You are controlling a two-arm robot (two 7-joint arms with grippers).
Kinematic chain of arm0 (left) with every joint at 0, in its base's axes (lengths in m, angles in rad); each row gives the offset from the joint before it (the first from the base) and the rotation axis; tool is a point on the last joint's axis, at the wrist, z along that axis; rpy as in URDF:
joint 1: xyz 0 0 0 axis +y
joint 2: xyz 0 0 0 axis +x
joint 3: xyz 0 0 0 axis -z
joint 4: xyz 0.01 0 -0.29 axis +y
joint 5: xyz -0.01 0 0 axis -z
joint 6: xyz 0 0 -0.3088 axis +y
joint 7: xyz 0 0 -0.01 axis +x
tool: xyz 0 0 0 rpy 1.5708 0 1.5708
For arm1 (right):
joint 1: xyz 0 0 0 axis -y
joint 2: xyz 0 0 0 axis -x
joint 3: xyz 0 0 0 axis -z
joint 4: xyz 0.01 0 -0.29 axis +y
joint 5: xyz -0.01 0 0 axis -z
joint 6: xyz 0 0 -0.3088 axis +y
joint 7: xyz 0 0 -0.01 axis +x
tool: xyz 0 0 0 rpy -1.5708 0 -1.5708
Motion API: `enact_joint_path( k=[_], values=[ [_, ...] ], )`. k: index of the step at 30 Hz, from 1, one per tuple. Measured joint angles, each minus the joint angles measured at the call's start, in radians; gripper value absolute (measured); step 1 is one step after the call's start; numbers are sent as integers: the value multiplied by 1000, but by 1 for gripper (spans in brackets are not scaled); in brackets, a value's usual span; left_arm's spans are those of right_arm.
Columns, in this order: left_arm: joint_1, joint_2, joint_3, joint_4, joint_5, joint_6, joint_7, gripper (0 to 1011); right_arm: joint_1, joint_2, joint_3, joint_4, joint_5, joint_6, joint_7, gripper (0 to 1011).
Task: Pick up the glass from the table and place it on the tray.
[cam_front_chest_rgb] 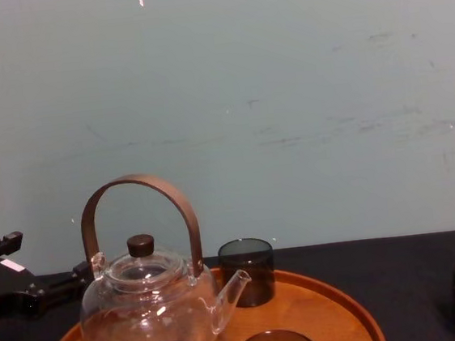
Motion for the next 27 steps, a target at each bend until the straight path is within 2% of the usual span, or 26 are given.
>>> enact_joint_path(
  k=[14, 21, 27],
  values=[
    [0, 0, 0, 0, 0, 0, 0, 1001, 0, 0, 0, 0, 0, 0, 0, 999],
    [0, 0, 0, 0, 0, 0, 0, 1001, 0, 1, 1, 0, 1, 1, 0, 905],
    [0, 0, 0, 0, 0, 0, 0, 1001, 0, 1, 2, 0, 1, 1, -1, 905]
  ],
)
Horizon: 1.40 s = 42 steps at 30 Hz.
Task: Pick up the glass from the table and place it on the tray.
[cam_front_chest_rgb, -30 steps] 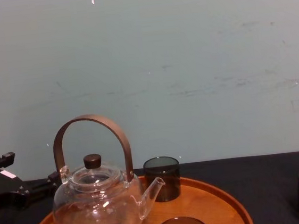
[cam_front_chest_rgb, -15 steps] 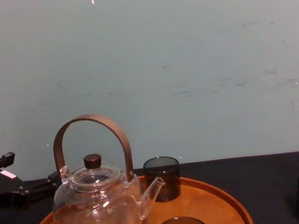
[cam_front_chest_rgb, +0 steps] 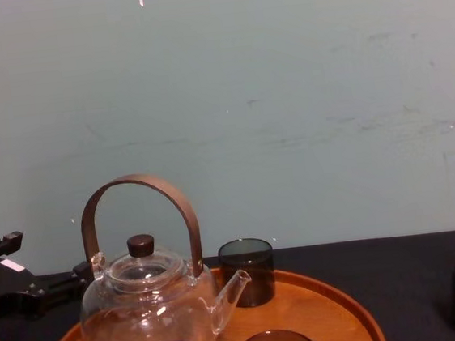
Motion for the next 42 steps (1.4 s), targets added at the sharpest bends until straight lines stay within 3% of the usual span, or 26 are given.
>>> enact_joint_path(
  k=[12, 20, 42],
  values=[
    [0, 0, 0, 0, 0, 0, 0, 1001, 0, 0, 0, 0, 1, 1, 0, 905],
    [0, 0, 0, 0, 0, 0, 0, 1001, -4, 5, 4, -11, 32, 12, 26, 905],
    [0, 0, 0, 0, 0, 0, 0, 1001, -26, 51, -24, -185, 42, 63, 13, 905]
  ],
)
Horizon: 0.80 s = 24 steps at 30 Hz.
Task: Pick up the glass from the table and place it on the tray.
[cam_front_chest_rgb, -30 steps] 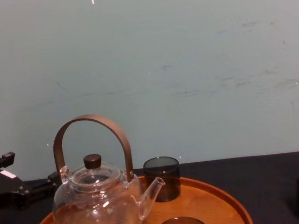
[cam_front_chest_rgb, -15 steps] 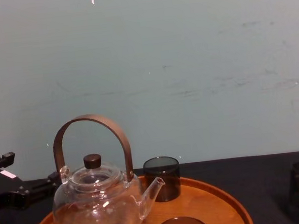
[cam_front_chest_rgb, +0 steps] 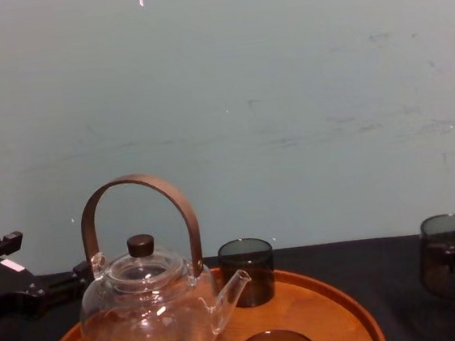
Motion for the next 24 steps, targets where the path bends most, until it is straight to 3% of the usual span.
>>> enact_joint_path(
  k=[10, 24],
  values=[
    [0, 0, 0, 0, 0, 0, 0, 1001, 3, 6, -30, -47, -23, 7, -2, 905],
    [0, 0, 0, 0, 0, 0, 0, 1001, 44, -26, -79, -25, -52, -11, 10, 905]
  ],
)
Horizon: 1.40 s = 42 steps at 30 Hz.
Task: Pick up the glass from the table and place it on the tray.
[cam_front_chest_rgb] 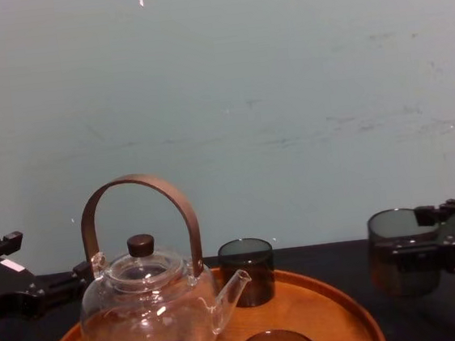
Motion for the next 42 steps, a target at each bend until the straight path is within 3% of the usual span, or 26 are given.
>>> enact_joint_path(
  k=[42],
  values=[
    [0, 0, 0, 0, 0, 0, 0, 1001, 118, -131, -120, 171, -71, -50, 28, 905]
  ],
)
